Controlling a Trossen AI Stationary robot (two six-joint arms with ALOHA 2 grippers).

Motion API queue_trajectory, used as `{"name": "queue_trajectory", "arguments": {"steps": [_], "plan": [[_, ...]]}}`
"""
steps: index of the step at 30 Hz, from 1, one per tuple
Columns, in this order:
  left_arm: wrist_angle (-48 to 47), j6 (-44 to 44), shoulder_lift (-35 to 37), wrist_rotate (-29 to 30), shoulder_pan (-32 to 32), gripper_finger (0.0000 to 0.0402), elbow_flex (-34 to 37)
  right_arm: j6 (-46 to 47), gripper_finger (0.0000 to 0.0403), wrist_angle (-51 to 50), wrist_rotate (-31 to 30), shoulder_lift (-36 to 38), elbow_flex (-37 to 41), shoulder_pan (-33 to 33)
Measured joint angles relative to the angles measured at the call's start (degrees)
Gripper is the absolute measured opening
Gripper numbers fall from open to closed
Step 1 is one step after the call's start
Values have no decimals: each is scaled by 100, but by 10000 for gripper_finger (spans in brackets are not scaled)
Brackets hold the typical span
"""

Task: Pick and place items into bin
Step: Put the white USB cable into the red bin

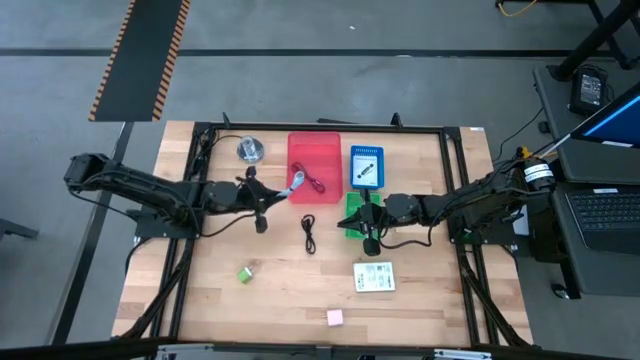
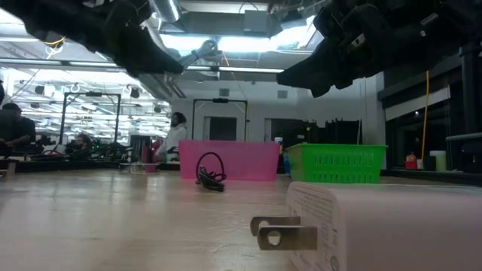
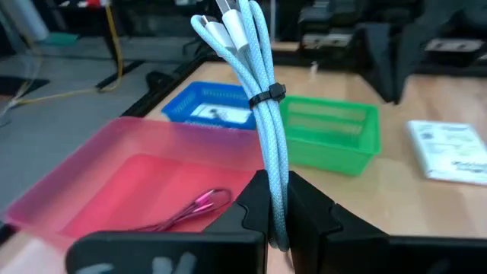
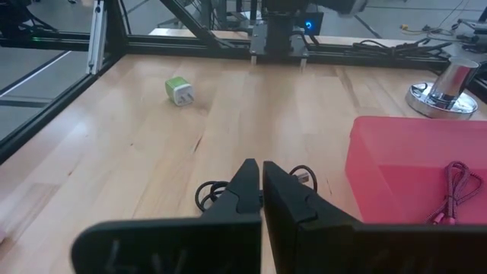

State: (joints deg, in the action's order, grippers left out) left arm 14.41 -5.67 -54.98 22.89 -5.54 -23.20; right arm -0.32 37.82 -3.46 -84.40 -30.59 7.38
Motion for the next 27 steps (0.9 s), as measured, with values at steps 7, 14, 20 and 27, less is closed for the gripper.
{"name": "queue_trajectory", "arguments": {"steps": [7, 14, 20, 27], "plan": [[551, 84, 4, -159, 7, 17, 228, 4, 0, 2, 0, 0, 0, -1], [558, -82, -39, 299, 51, 17, 228, 5, 0, 21, -2, 0, -2, 0], [544, -343, -493, 242, 401, 17, 127, -6, 0, 22, -2, 0, -2, 0], [432, -134, -1520, -500, 972, 16, -552, -12, 0, 22, -2, 0, -2, -1]]}}
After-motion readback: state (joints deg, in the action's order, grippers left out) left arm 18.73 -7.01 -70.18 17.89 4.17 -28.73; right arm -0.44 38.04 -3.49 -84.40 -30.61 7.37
